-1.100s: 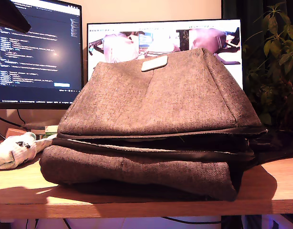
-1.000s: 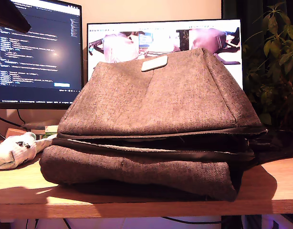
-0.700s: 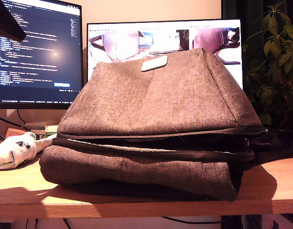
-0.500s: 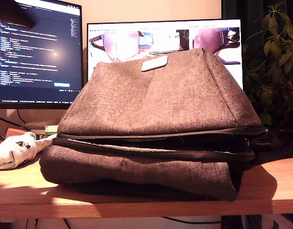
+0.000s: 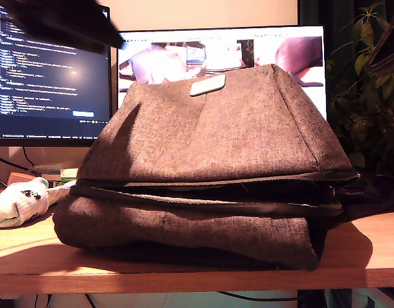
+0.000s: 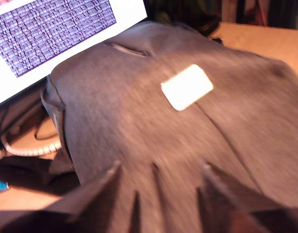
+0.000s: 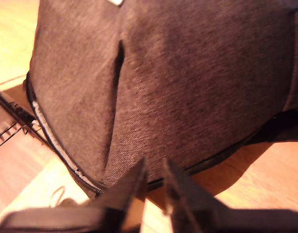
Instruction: Pack the pair of socks inside the grey Google backpack
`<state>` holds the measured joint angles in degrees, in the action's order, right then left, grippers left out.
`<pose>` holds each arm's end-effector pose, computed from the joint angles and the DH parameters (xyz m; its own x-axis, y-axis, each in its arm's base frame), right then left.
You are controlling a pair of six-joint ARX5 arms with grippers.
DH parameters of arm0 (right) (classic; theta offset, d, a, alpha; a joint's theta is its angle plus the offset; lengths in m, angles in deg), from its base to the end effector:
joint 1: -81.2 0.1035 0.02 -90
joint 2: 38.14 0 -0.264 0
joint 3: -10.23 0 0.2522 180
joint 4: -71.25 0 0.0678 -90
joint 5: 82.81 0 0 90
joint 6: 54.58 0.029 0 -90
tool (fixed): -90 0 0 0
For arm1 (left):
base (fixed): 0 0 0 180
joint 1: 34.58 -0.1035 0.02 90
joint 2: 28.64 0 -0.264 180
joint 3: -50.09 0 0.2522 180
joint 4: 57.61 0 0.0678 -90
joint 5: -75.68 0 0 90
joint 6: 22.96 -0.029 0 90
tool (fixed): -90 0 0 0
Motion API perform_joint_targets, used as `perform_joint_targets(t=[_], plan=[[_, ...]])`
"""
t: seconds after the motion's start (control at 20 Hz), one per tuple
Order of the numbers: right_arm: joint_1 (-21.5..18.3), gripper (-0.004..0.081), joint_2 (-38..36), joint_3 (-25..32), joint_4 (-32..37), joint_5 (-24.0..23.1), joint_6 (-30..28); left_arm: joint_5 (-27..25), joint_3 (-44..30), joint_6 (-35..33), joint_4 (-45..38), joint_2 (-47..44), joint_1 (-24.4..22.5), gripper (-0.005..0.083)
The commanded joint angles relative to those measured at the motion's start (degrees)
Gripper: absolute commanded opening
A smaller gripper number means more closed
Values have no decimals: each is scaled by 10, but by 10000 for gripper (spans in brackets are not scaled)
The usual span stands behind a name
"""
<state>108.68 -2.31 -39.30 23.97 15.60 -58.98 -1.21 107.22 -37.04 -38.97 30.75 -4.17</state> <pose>0.1146 0.0644 0.2644 0.6637 0.5101 -0.5472 -0.6006 0.7994 0.0167 0.1927 -0.1207 0.2865 0.6699 -0.6562 -0.3474 0.7303 0.6667 0.1488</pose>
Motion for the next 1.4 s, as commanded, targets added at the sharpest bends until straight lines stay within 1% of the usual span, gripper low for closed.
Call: perform_joint_targets(t=[0.0, 0.05, 0.15, 0.2, 0.3, 0.5, 0.55, 0.6, 0.65, 0.7, 0.75, 0.85, 0.9, 0.95, 1.0, 1.05, 1.1, 1.15, 1.2, 1.3, 1.35], plan=[[2, 131, 6, 4, 7, 0, -2, -1, 13, -3, -7, 32, 5, 645], [2, 131, 8, 4, 9, 0, -2, -1, 17, -3, -8, 49, 5, 648], [2, 131, 11, 4, 13, 0, -2, -8, 24, -1, -21, 82, 5, 682], [3, 130, 12, 4, 15, 0, -2, -9, 25, 13, -35, 94, 5, 682], [3, 129, 12, 4, 16, 0, -2, -17, 25, 13, -62, 116, 5, 682], [3, 129, 12, 4, 18, 0, -2, -7, 25, 28, -68, 169, 5, 672], [3, 129, 12, 4, 20, 2, -2, -7, 25, 37, -70, 179, 5, 646], [3, 129, 12, 4, 22, 4, -1, -8, 25, 37, -71, 186, 5, 561], [3, 130, 12, 4, 22, 7, -1, -10, 26, 36, -71, 188, 5, 416], [3, 130, 12, 4, 21, 8, -1, -10, 26, 36, -73, 188, 5, 192], [3, 145, 12, 4, 21, 12, -1, -9, 28, 36, -82, 188, 5, -5], [4, 237, 12, 4, 19, 21, -6, -9, 40, 36, -92, 186, 5, -24], [9, 285, 12, 4, 19, 24, -31, -6, 55, 36, -88, 186, 5, -24], [18, 323, 12, 4, 19, 31, -69, 4, 74, 36, -76, 185, 5, -24], [31, 349, 12, 4, 21, 31, -97, 10, 98, 37, -57, 185, 5, -24], [45, 390, 12, 4, 21, 31, -115, 10, 120, 37, -40, 185, 8, -24], [57, 417, 12, 4, 21, 30, -167, 11, 142, 37, -26, 185, 11, -24], [71, 419, 12, 4, 22, 24, -203, 12, 161, 38, -18, 185, 13, -24], [84, 432, 14, 4, 28, 8, -233, 15, 183, 38, -9, 185, 14, -24], [108, 490, 15, 4, 55, -48, -300, 23, 220, 38, 14, 185, 17, -24], [117, 496, 16, 4, 77, -78, -333, 30, 233, 38, 21, 185, 21, -24]])
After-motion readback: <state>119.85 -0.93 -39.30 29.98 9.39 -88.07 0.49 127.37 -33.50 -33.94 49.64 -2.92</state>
